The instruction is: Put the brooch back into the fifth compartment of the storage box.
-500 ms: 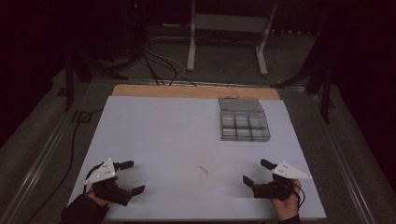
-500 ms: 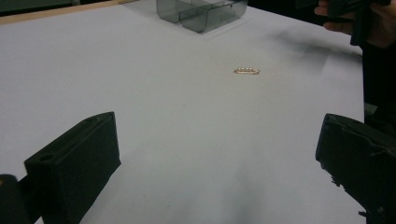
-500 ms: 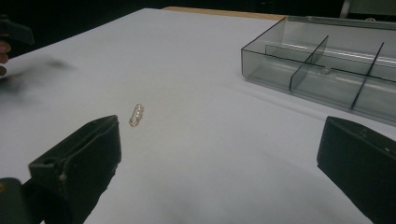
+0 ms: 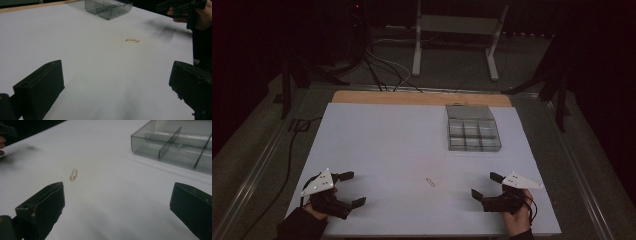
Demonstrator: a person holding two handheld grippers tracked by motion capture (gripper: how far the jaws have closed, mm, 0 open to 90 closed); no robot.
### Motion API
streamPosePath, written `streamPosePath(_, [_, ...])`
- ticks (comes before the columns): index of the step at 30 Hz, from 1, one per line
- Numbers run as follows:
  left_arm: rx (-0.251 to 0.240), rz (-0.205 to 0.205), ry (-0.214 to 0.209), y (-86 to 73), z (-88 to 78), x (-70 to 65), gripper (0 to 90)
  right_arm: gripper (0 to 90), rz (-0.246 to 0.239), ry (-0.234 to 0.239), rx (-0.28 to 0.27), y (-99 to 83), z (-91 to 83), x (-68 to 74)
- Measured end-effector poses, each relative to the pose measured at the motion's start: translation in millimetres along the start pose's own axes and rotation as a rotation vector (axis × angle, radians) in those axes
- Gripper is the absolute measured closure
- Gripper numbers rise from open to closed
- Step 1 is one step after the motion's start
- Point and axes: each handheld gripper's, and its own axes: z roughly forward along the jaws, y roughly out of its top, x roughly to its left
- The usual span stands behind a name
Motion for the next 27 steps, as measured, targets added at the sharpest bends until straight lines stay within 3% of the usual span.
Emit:
streamPosePath(12, [0.007,0.004,-0.006,0.3,0.6,-0.2,1.2,0.0,0.010,-0.037,-0.032,12.9,-6.3,2.3])
streamPosePath(17, [0.005,0.005,-0.010,0.6,0.8,-0.4,1.2,0.0,0.036,-0.035,-0.057,24.3,-9.3,4.0])
streamPosePath(27, [-0.002,0.004,-0.014,0.8,0.4,-0.6,1.2,0.0,0.038,-0.021,-0.042,35.1,-0.5,9.8])
